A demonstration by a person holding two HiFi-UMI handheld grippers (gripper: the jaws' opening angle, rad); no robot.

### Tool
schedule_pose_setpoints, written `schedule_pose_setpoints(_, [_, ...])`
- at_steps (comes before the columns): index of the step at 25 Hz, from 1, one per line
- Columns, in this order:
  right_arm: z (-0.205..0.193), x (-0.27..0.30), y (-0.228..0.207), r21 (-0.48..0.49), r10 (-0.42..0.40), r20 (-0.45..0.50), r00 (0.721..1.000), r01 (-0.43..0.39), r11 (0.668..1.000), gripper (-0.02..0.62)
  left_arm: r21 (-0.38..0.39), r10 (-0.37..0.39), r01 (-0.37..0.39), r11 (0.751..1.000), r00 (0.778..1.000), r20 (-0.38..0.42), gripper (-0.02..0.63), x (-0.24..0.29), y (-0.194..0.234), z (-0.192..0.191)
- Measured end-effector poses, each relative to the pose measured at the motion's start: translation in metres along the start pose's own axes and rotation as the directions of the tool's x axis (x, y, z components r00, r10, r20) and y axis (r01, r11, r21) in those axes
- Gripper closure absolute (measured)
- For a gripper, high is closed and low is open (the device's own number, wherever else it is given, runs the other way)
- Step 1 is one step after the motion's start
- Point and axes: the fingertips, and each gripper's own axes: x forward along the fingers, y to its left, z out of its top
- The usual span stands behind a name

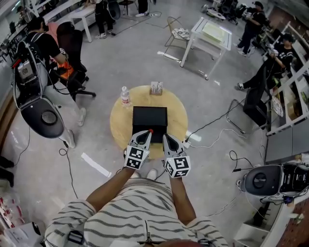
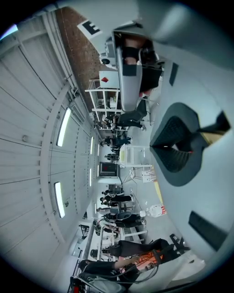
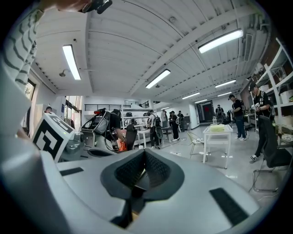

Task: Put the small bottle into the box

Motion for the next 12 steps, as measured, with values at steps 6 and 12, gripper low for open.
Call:
schedule_pose_setpoints(6, [0.013, 0.002, -0.005, -0.006, 0.002, 0.011, 1.0, -0.001, 1.0, 0.586, 0.01, -0.004, 0.004, 1.0, 1.0, 0.02, 0.584, 0.001, -0.001, 0.016])
schedule_pose_setpoints(12, [0.023, 0.017, -0.012, -0.015, 0.003, 0.014, 1.0, -0.003, 1.0, 0.586, 0.007, -0.018, 0.018, 1.0, 0.999, 0.031, 0.584, 0.01, 0.006, 0.028])
